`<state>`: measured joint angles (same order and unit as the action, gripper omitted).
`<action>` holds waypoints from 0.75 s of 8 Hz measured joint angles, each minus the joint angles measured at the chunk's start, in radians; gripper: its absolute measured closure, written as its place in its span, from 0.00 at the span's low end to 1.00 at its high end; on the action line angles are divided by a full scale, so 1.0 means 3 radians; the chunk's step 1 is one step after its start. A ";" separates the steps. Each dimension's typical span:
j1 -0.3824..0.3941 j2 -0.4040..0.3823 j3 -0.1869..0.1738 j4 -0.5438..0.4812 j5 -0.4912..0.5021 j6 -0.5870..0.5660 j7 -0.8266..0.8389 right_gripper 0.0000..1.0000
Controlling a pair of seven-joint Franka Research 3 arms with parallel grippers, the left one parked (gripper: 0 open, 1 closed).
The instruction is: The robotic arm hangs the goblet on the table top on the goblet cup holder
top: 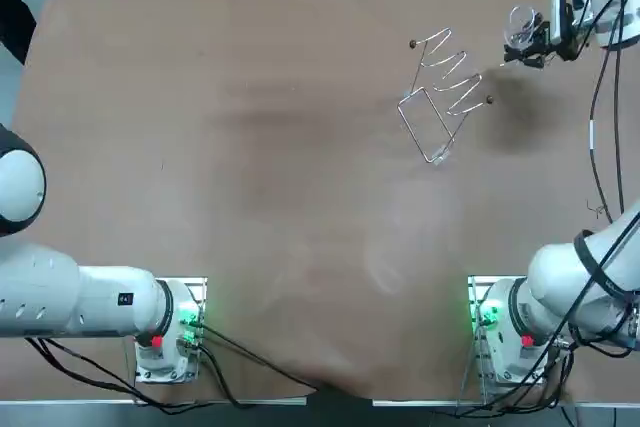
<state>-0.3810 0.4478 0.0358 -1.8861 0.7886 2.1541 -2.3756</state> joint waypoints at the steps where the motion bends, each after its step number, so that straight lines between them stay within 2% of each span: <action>1: 0.0036 -0.0111 0.0003 0.0005 -0.0219 0.0063 0.0256 0.87; 4: 0.0156 -0.0269 0.0004 0.0002 -0.0657 0.0364 0.0736 0.88; 6: 0.0204 -0.0307 0.0007 0.0024 -0.1144 0.0488 0.1227 0.88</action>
<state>-0.3197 0.3556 0.0378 -1.8788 0.4454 2.3004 -2.0075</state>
